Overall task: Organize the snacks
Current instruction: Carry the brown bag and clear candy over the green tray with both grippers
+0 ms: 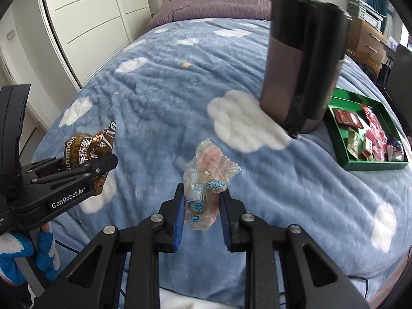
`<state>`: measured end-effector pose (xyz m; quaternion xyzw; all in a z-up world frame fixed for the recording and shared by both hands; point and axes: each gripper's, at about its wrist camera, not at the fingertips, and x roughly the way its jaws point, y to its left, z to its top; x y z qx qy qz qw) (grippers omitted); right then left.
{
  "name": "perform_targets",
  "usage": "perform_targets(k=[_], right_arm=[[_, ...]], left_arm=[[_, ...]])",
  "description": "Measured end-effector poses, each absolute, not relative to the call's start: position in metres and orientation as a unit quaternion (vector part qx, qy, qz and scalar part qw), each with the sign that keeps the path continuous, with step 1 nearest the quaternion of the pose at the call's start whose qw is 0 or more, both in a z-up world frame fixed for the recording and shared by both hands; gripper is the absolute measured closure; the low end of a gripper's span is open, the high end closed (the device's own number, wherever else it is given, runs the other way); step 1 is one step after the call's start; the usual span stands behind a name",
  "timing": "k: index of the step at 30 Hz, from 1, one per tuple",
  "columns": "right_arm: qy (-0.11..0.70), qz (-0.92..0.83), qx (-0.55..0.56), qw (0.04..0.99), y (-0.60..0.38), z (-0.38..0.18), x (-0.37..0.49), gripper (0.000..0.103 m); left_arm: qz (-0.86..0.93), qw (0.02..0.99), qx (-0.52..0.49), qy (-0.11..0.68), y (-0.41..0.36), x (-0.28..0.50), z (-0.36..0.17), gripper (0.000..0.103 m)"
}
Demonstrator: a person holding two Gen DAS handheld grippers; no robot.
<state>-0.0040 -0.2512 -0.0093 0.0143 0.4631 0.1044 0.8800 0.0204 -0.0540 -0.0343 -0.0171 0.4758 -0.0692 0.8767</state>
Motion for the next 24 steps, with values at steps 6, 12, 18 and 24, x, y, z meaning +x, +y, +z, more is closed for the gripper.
perform_targets(k=[6, 12, 18, 24], right_arm=[[0.453, 0.104, 0.028, 0.885, -0.269, -0.009, -0.024, 0.100], [0.441, 0.103, 0.036, 0.891, -0.287, -0.010, -0.037, 0.100], [0.432, 0.090, 0.053, 0.896, -0.314, -0.010, -0.047, 0.100], [0.422, 0.059, 0.057, 0.903, -0.347, -0.013, -0.055, 0.100]], left_arm=[[-0.065, 0.877, 0.004, 0.477, -0.073, 0.004, -0.030, 0.071], [-0.069, 0.876, 0.034, 0.475, -0.099, -0.009, -0.027, 0.071], [-0.084, 0.874, 0.061, 0.474, -0.130, -0.016, -0.024, 0.071], [-0.107, 0.866, 0.090, 0.480, -0.164, -0.023, -0.029, 0.071]])
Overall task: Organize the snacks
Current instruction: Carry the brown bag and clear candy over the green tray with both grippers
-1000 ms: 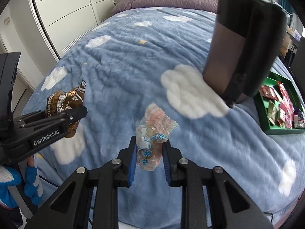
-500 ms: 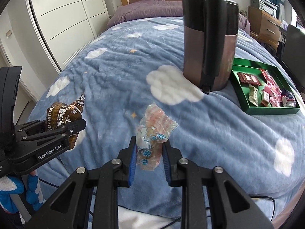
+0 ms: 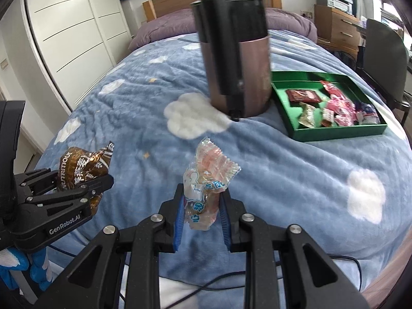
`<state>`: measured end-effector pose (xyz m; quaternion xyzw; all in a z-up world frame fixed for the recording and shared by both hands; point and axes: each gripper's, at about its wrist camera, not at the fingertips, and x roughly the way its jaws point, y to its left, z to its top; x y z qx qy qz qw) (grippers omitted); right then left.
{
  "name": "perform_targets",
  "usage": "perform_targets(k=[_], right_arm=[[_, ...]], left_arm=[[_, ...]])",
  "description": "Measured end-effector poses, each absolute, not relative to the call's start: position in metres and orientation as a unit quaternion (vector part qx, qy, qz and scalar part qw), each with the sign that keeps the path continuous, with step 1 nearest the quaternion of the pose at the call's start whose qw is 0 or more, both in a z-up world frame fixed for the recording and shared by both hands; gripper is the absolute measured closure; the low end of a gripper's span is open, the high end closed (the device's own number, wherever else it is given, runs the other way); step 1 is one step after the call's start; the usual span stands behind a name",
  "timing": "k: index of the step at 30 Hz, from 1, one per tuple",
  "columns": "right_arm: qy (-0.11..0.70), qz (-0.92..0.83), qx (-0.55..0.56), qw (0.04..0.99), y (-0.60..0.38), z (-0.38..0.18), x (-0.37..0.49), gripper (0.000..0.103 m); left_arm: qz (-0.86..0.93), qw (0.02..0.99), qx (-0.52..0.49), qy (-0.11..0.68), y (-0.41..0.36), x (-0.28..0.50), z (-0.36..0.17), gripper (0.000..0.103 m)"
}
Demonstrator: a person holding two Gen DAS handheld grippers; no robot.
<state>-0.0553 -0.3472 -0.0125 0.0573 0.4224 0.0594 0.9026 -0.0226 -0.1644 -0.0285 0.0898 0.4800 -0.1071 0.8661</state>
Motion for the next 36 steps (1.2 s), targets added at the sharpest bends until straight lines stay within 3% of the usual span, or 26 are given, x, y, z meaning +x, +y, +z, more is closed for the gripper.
perform_targets(k=[23, 36], right_arm=[[0.394, -0.053, 0.094, 0.913, -0.480, -0.017, -0.072, 0.100], [0.380, -0.089, 0.086, 0.917, -0.544, -0.007, -0.041, 0.100]], left_arm=[[-0.203, 0.844, 0.152, 0.472, -0.287, -0.028, -0.025, 0.070], [-0.252, 0.840, 0.152, 0.456, -0.353, -0.001, -0.012, 0.070]])
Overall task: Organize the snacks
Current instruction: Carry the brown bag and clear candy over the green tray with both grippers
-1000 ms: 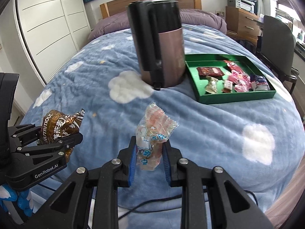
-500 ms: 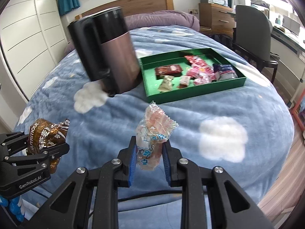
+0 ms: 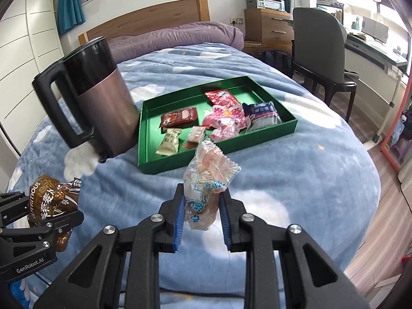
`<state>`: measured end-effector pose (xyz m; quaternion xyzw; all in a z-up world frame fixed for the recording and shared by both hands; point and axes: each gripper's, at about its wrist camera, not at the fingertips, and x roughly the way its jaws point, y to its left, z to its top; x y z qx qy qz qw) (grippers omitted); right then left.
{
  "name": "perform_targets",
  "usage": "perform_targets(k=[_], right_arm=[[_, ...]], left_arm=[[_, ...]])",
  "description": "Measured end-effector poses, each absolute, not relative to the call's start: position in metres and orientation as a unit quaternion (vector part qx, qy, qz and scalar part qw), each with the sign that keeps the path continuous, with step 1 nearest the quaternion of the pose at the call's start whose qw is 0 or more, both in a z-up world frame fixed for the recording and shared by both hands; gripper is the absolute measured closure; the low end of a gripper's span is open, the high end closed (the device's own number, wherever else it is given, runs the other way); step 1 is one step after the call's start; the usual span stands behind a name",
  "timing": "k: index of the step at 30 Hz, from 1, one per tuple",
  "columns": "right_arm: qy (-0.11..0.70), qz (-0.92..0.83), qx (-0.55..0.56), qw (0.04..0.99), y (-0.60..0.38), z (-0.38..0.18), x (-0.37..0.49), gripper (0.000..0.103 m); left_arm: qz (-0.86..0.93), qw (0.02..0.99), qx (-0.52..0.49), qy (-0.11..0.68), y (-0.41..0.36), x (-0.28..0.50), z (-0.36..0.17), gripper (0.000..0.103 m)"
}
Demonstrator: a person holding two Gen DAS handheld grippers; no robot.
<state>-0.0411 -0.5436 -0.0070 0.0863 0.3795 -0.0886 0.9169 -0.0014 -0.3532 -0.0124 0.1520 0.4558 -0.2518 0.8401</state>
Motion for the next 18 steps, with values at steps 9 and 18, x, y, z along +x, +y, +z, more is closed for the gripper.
perform_targets(k=[9, 18], right_arm=[[0.355, -0.096, 0.046, 0.929, -0.580, 0.022, 0.014, 0.100], [0.336, -0.102, 0.021, 0.936, -0.611, 0.037, 0.094, 0.100]], left_arm=[[-0.277, 0.848, 0.136, 0.432, -0.414, 0.048, 0.010, 0.070], [-0.247, 0.865, 0.118, 0.420, -0.462, 0.133, 0.005, 0.070]])
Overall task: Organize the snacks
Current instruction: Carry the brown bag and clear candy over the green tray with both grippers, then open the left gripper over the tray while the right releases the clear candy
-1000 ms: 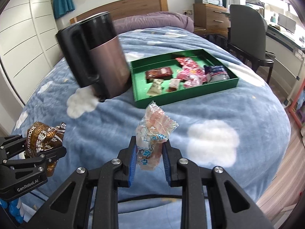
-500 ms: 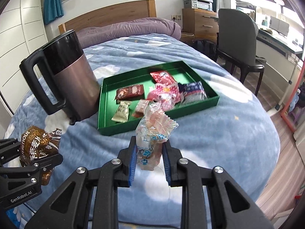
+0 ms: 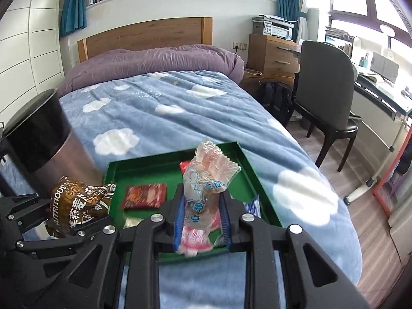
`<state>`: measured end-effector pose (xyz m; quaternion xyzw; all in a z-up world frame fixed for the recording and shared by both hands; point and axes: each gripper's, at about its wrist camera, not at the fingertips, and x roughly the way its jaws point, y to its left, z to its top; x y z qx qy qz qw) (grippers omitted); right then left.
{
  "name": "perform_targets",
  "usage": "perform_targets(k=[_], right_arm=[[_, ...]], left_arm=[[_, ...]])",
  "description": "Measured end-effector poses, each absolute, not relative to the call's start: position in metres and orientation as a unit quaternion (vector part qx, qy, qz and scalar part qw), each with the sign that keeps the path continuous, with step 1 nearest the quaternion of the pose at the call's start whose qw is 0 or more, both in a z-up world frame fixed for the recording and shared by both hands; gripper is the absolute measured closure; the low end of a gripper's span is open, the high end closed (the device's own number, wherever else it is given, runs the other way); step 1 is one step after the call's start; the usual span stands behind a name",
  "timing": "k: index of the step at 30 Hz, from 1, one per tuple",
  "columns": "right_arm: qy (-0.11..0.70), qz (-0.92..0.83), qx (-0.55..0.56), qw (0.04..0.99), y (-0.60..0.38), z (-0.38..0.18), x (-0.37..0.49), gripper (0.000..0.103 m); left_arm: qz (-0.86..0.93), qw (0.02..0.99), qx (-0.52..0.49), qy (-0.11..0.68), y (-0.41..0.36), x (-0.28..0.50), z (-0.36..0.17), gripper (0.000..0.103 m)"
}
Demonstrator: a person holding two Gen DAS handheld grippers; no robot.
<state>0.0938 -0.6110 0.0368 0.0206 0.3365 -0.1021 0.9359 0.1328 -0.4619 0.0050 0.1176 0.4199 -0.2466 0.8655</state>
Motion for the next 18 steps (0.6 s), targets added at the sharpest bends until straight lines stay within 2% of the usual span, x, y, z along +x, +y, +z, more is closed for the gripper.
perform_targets(k=[18], right_arm=[[0.400, -0.108, 0.003, 0.910, -0.636, -0.050, 0.180, 0.100]], left_arm=[[-0.238, 0.855, 0.152, 0.434, -0.490, 0.178, -0.068, 0.070]])
